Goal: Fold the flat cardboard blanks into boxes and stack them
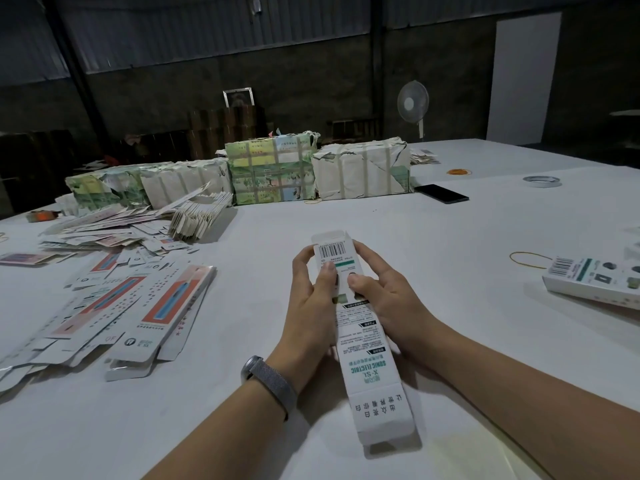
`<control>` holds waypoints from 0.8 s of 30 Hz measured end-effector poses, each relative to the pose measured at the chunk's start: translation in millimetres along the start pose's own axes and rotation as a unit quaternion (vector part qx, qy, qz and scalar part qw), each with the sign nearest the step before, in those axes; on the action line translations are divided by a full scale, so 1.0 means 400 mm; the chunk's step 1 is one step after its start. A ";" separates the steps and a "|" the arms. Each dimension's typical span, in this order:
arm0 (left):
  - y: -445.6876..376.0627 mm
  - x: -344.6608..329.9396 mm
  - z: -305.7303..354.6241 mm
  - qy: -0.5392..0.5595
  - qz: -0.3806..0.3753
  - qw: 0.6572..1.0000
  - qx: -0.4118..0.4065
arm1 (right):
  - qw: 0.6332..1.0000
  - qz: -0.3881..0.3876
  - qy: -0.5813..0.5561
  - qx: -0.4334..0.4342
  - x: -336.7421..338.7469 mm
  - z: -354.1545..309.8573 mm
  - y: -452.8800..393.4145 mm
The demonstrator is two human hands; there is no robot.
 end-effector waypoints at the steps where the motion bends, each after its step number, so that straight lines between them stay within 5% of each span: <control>1: 0.000 0.000 0.001 -0.004 -0.001 1.000 0.001 | 1.000 0.000 -0.002 -0.002 0.000 -0.001 0.000; 24: -0.001 -0.014 -0.016 -0.034 -0.092 0.995 0.030 | 0.991 0.136 -0.011 -0.016 0.044 0.001 -0.009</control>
Point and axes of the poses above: each hand's wrist, its own y-axis away from the middle knuckle, its own x-axis out of the back of the hand, z = x × y, the point moved 4 cm from there along -y, towards the middle knuckle, and after that the axes turned 5 degrees about -z, right-handed, at the moved point
